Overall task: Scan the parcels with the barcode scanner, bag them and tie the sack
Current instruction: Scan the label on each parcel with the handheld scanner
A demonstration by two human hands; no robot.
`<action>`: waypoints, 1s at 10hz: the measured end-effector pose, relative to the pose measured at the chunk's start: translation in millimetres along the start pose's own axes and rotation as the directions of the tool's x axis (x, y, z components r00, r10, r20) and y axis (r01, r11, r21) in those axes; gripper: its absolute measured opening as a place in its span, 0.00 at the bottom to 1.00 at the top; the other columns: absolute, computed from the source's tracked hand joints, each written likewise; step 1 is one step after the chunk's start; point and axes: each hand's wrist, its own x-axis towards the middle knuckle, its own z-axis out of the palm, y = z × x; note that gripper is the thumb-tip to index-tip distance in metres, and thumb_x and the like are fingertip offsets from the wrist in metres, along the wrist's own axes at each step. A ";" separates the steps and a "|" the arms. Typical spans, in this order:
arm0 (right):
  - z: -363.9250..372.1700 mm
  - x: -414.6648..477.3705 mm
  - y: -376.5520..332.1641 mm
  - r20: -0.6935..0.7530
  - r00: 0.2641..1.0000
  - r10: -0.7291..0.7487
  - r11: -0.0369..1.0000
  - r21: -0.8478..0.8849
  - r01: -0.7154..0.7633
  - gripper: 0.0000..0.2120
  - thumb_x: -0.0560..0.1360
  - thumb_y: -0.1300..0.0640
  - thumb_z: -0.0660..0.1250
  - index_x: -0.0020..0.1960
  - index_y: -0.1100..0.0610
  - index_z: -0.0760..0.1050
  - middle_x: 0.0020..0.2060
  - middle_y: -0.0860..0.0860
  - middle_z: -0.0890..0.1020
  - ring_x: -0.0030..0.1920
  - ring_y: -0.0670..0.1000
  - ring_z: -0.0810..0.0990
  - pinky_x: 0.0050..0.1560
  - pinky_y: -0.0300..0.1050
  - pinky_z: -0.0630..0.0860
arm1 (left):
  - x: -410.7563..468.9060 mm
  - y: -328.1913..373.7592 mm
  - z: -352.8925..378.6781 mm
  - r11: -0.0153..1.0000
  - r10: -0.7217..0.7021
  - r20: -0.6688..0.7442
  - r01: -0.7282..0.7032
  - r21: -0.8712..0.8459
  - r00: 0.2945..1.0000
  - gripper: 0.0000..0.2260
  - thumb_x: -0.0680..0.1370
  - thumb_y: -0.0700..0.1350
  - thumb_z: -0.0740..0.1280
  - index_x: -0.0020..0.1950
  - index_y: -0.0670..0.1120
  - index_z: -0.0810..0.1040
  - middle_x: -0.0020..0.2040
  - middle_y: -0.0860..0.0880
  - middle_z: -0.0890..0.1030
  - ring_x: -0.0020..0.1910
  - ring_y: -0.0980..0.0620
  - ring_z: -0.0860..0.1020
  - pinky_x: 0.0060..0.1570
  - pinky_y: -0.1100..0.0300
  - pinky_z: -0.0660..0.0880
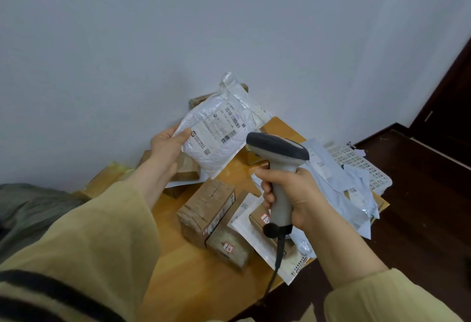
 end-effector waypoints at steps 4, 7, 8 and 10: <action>13.6 -1.4 -10.1 0.098 0.986 0.138 0.915 0.369 -0.165 0.09 0.72 0.60 0.69 0.37 0.56 0.70 0.24 0.51 0.71 0.19 0.46 0.66 0.23 0.35 0.70 | -3.1 -5.1 3.5 0.999 0.030 0.001 -0.030 -0.039 1.000 0.10 0.76 0.35 0.67 0.56 0.41 0.78 0.48 0.44 0.81 0.38 0.54 0.79 0.37 0.64 0.79; 17.2 -1.6 -11.6 0.065 0.990 0.123 0.884 0.447 -0.139 0.07 0.73 0.59 0.69 0.38 0.56 0.73 0.24 0.50 0.71 0.20 0.46 0.67 0.24 0.35 0.71 | -2.1 -3.2 6.3 0.999 0.032 0.003 -0.032 -0.015 0.999 0.09 0.77 0.36 0.67 0.56 0.43 0.79 0.48 0.46 0.81 0.38 0.55 0.79 0.31 0.67 0.78; 18.3 -1.9 -11.4 0.056 0.991 0.121 0.881 0.453 -0.133 0.06 0.73 0.60 0.69 0.39 0.56 0.73 0.25 0.50 0.71 0.20 0.46 0.67 0.24 0.35 0.71 | -1.7 -3.4 7.2 0.999 0.028 0.002 -0.028 -0.016 1.000 0.10 0.77 0.36 0.67 0.57 0.42 0.79 0.45 0.47 0.81 0.37 0.55 0.80 0.29 0.67 0.77; 18.1 -1.1 -9.8 0.053 0.991 0.120 0.875 0.465 -0.130 0.06 0.73 0.60 0.69 0.39 0.56 0.73 0.25 0.50 0.71 0.20 0.45 0.67 0.24 0.36 0.71 | 0.2 -5.1 6.7 1.000 0.016 0.005 -0.016 -0.004 1.000 0.10 0.76 0.36 0.67 0.57 0.42 0.79 0.46 0.46 0.81 0.38 0.54 0.80 0.29 0.66 0.77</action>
